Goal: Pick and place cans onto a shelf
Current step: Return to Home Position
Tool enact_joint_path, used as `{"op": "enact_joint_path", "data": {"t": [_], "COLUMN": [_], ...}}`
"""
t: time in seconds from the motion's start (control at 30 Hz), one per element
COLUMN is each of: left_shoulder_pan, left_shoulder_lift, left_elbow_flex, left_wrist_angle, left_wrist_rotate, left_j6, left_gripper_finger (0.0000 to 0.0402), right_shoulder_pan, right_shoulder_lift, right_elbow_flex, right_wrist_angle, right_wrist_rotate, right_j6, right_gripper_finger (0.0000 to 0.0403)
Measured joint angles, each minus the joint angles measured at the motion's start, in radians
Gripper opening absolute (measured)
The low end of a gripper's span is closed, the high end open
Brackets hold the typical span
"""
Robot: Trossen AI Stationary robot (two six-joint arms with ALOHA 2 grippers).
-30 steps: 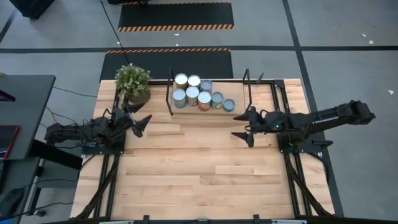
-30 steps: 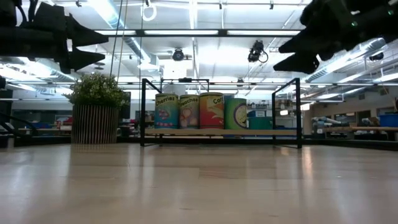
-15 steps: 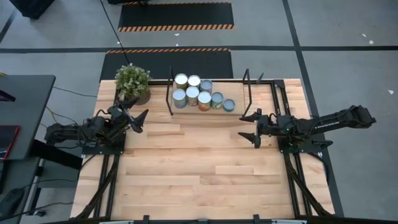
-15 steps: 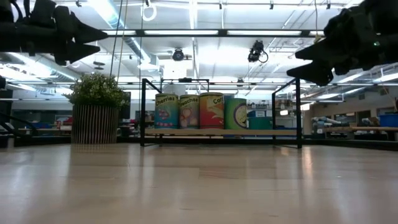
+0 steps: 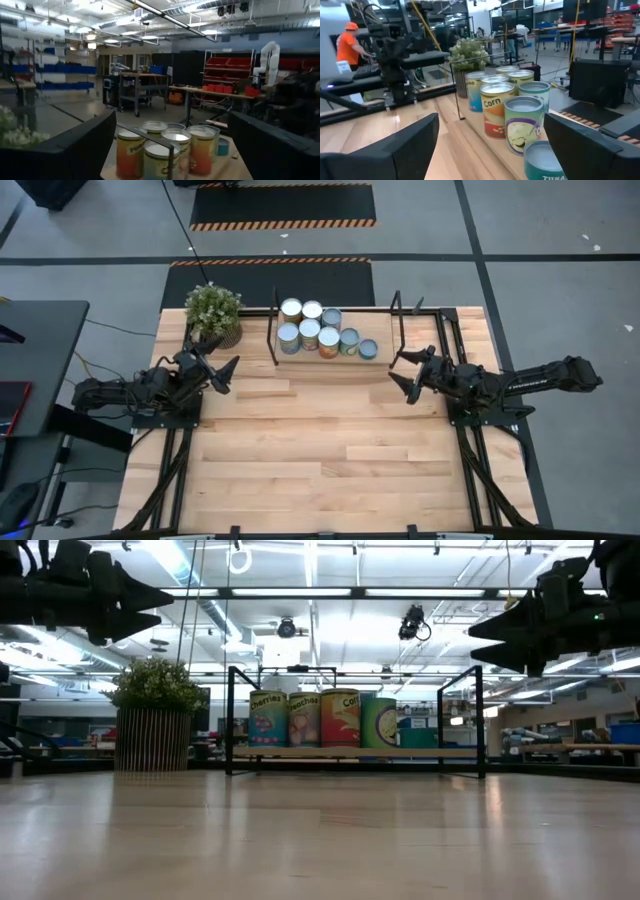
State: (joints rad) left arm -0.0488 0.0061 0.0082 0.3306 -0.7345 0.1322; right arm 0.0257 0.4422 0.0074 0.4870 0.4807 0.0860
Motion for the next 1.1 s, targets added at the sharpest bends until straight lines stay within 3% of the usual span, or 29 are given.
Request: {"op": "enact_joint_path", "data": {"t": [0.23, 1.1], "left_shoulder_pan": [0.000, 0.000], "left_shoulder_lift": [0.000, 0.000], "left_elbow_flex": [0.000, 0.000], "left_wrist_angle": [-0.020, -0.021], "left_wrist_rotate": [0.002, 0.003], "left_j6": [-0.174, -0.172], "left_gripper_finger": [0.0389, 0.0389], "right_shoulder_pan": [-0.002, -0.002], "right_shoulder_lift": [0.000, 0.000], "right_elbow_flex": [0.000, 0.001], "right_wrist_angle": [0.001, 0.002], "right_wrist_rotate": [-0.002, -0.003], "right_j6": [0.000, 0.000], "right_gripper_finger": [0.0367, 0.0367]}}
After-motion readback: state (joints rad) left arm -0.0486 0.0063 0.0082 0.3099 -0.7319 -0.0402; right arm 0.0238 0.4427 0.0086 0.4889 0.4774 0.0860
